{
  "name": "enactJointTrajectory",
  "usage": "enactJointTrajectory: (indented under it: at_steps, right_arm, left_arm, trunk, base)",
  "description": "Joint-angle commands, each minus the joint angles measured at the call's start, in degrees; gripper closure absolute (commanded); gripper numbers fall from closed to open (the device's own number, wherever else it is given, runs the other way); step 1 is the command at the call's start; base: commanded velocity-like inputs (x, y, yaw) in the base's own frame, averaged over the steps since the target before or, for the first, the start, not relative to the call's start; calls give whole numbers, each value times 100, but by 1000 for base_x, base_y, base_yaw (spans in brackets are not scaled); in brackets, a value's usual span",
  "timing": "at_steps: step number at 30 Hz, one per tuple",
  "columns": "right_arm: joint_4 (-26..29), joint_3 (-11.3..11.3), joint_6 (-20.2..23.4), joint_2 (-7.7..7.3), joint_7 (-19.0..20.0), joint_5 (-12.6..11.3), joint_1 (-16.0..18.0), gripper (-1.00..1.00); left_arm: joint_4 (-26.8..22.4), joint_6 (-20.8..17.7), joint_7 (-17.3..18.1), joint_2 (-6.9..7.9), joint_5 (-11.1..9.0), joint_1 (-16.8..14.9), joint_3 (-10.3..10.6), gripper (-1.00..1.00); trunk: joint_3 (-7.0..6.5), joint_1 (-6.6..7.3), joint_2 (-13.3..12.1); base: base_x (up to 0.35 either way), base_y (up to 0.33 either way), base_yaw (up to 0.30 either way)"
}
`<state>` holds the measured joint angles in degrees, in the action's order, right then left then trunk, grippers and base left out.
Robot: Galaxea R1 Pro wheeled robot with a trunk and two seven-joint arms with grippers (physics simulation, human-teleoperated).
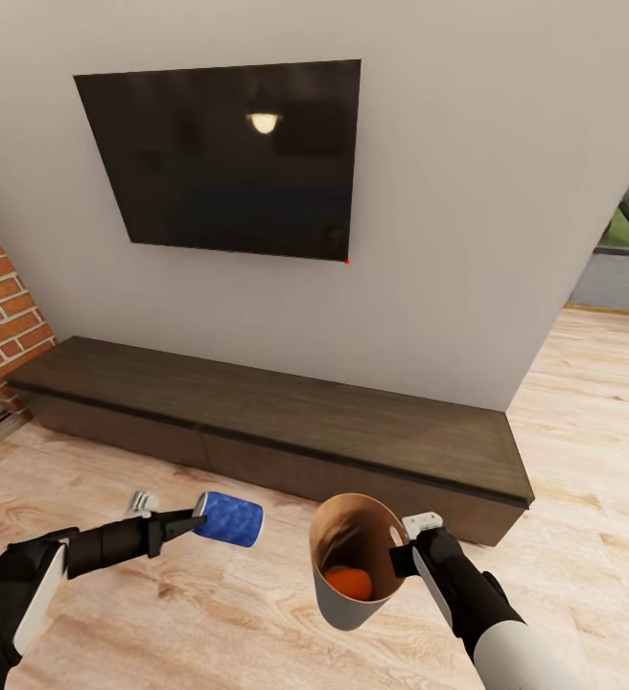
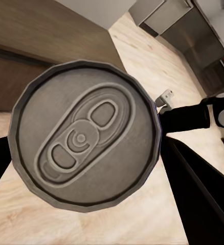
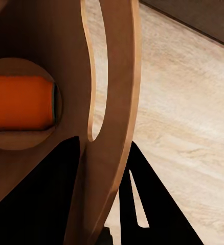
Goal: Put the three can of soda from the living room inside the tash can in the kitchen.
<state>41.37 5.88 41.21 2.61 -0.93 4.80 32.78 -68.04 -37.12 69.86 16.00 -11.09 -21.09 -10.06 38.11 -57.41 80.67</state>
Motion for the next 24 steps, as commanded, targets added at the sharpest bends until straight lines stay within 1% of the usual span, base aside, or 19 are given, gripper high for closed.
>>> enactJointTrajectory:
  at_steps: [1, 2, 6, 7, 11, 14, 15, 17, 18, 19, 21, 24]
  right_arm:
    - [-7, 1, -8, 2, 5, -67, 5, 100]
    - [-15, 2, -12, 2, 5, -67, 7, 100]
    - [-99, 6, -17, 3, 5, -62, 14, 100]
    - [-160, 8, -48, 3, 5, -60, 24, 100]
    - [-227, 6, -156, 3, 5, -58, 33, 100]
    - [-286, 8, -177, 3, 5, -55, 39, 100]
    - [-318, 7, -185, 3, 5, -52, 58, 100]
    - [-332, 8, -187, 3, 5, -51, 72, 100]
    - [-381, 6, -190, 3, 5, -50, 87, 100]
    - [-444, 7, -191, 3, 5, -50, 97, 100]
    - [-502, 8, -195, 4, 2, -50, 110, 100]
    - [-685, 7, -350, 20, -1, -49, 185, 100]
  left_arm:
    - [-30, -7, 29, 0, 2, 0, 36, 100]
    - [-58, -19, 45, 0, 2, 0, 110, 100]
    - [-79, -34, 58, -12, 2, 0, 305, 100]
    - [-86, -37, 60, -44, 2, 0, 360, 100]
    - [-226, -44, 62, -144, 2, 0, 403, 100]
    - [-326, -49, 62, -173, -2, 0, 421, 100]
    - [-370, -125, 62, -209, -2, 0, 434, 100]
    - [-390, -251, 62, -234, 0, 0, 439, 100]
    - [-451, -428, 63, -262, 1, 0, 442, 100]
    - [-514, -501, 63, -272, 1, 0, 443, 100]
    - [-566, -550, 63, -279, 1, 2, 447, 100]
    - [-634, -610, 63, -289, 2, 0, 456, 100]
  trunk:
    - [-1, 0, 0]
    - [-1, 0, 0]
    - [-1, 0, 0]
    - [-1, 0, 0]
    - [-1, 0, 0]
    - [-1, 0, 0]
    - [-1, 0, 0]
    - [-1, 0, 0]
    - [-1, 0, 0]
    - [-1, 0, 0]
    - [-1, 0, 0]
    - [-1, 0, 0]
  base:
    - [0, 0, 0]
    - [0, 0, 0]
    - [0, 0, 0]
    - [0, 0, 0]
    - [0, 0, 0]
    - [0, 0, 0]
    - [0, 0, 0]
    - [0, 0, 0]
    - [0, 0, 0]
    - [0, 0, 0]
    - [0, 0, 0]
    - [0, 0, 0]
